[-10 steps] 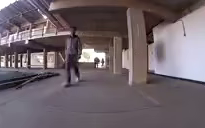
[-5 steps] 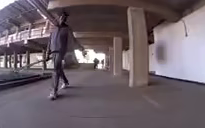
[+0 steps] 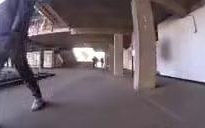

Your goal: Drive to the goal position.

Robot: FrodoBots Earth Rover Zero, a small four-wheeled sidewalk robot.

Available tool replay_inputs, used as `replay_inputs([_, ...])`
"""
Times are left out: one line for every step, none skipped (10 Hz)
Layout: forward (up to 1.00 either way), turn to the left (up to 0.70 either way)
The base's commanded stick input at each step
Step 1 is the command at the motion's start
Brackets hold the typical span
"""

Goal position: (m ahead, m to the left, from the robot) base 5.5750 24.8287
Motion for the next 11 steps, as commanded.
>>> replay_inputs([0.98,0.01])
replay_inputs([0.98,0.01])
replay_inputs([0.98,0.01])
replay_inputs([0.98,0.4])
replay_inputs([0.98,0.4])
replay_inputs([0.98,0.4])
replay_inputs([0.98,0.4])
replay_inputs([0.98,0.4])
replay_inputs([0.98,0.4])
replay_inputs([0.98,0.39])
replay_inputs([0.98,0.35])
